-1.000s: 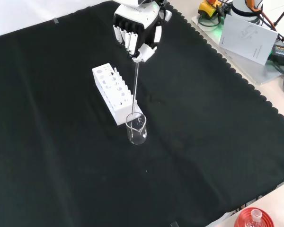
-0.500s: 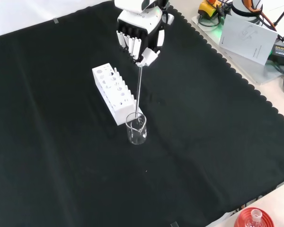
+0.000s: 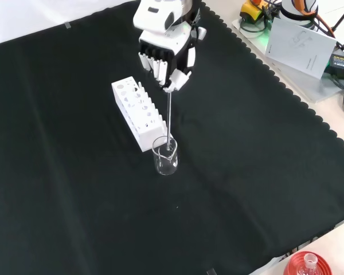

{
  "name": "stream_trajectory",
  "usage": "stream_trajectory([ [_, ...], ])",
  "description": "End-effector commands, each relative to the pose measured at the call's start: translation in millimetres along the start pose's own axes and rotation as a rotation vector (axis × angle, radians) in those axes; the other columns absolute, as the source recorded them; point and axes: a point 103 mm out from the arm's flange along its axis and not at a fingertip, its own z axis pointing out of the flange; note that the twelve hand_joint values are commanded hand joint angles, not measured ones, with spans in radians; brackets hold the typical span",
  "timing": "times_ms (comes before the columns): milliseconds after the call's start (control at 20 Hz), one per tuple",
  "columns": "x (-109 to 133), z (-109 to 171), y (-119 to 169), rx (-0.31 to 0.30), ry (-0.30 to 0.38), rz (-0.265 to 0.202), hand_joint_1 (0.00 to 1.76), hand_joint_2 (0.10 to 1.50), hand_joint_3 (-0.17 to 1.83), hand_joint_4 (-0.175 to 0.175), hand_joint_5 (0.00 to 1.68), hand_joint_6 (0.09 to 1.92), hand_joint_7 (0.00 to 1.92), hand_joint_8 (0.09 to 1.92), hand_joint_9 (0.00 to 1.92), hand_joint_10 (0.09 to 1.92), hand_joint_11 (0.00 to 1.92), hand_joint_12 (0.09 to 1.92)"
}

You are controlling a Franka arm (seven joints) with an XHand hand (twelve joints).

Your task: Stir in the beaker to the left of the white test tube rack with the glass rod.

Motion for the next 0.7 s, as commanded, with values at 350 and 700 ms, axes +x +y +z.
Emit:
stream_trajectory([
  [350, -15.5, 25.2, 28.0, 0.046, 0.034, -0.027, 1.32, 0.57, 0.88, -0.175, 1.09, 0.93, 1.36, 0.78, 1.81, 0.09, 1.66, 0.45],
  [700, -4.8, 32.0, 40.1, 0.068, 0.036, -0.052, 1.32, 0.57, 0.88, -0.175, 1.09, 0.93, 1.36, 0.78, 1.81, 0.09, 1.66, 0.45],
])
